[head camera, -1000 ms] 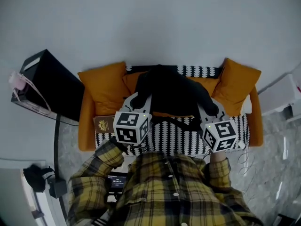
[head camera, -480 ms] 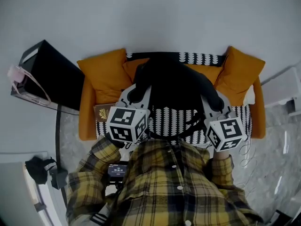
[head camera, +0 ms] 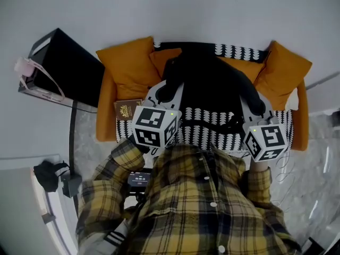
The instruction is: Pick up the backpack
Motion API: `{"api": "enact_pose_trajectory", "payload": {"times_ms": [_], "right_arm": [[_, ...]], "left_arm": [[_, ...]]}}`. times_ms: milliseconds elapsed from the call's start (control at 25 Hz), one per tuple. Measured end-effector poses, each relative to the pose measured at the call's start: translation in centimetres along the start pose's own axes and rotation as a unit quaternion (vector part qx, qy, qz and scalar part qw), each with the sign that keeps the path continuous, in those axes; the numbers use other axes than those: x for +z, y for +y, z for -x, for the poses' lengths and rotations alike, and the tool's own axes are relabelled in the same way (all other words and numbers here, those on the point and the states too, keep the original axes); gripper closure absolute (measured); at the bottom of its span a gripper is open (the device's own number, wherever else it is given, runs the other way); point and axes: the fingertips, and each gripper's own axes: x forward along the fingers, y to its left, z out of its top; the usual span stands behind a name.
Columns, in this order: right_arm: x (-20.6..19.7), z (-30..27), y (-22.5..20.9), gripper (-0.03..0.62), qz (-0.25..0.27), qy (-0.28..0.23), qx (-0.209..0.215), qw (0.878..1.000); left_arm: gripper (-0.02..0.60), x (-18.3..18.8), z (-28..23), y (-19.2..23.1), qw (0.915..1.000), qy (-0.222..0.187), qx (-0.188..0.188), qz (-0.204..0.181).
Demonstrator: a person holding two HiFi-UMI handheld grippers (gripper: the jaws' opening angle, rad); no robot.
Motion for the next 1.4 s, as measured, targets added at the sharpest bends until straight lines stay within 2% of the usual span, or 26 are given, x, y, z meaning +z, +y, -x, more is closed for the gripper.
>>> {"api": "enact_pose_trajectory", "payload": {"times_ms": [1400], "right_arm": [[-1.9, 0.8, 1.1, 0.556, -0.018, 0.017, 0.012, 1.000]], "left_arm": [[0.534, -2.2, 0.7, -0.9, 0.9999, 0.016, 0.001, 0.001]]}}
